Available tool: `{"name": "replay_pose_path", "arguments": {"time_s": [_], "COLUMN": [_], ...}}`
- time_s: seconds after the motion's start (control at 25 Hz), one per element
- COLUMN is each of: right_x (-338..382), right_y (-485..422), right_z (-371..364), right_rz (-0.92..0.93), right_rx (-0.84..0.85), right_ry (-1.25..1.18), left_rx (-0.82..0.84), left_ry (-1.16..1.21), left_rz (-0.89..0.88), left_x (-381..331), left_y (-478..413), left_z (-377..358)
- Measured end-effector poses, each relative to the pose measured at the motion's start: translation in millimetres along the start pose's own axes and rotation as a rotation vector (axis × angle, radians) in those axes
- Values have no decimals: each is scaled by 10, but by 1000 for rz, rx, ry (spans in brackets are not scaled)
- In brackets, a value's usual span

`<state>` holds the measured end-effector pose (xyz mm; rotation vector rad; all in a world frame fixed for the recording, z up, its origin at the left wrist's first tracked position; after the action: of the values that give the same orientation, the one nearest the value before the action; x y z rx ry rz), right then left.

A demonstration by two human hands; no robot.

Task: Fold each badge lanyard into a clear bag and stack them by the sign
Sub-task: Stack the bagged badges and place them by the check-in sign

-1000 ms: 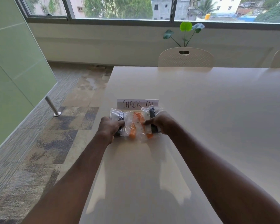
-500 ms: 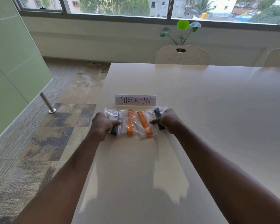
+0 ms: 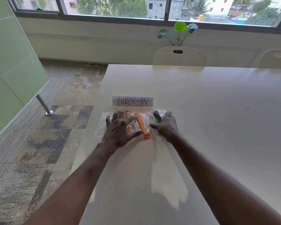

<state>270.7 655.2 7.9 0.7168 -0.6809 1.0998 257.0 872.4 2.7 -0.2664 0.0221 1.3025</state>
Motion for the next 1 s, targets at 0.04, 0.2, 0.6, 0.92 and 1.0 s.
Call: {"name": "replay_pose_path", "arguments": {"time_s": [0.04, 0.2, 0.6, 0.92, 1.0], "right_x": [-7, -57, -147, -191, -211], "right_y": [20, 100, 294, 596, 744], "right_z": [-3, -19, -121, -225, -256], "right_rz": [17, 115, 202, 313, 394], "right_rx": [-9, -38, -155, -191, -185], "right_ry": [-14, 71, 330, 446, 484], "left_rx": [31, 49, -34, -104, -138], "left_ry": [-17, -87, -140, -120, -104], "left_rz": [-1, 5, 78, 150, 184], "left_x": [-28, -25, -137, -348, -425], "left_y": [-22, -54, 79, 343, 490], "left_z": [-27, -57, -126, -135, -129]}}
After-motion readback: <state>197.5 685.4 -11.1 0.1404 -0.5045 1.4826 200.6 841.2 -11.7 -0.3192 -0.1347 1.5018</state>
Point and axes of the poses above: each hand's wrist, its own y-axis away from the middle knuckle, its own z-axis out of the back of the hand, x = y × z, the point moved 4 cm from there along -y, towards the middle knuckle, and after that the axes turned 6 degrees about -y, right-handed, at the moved point
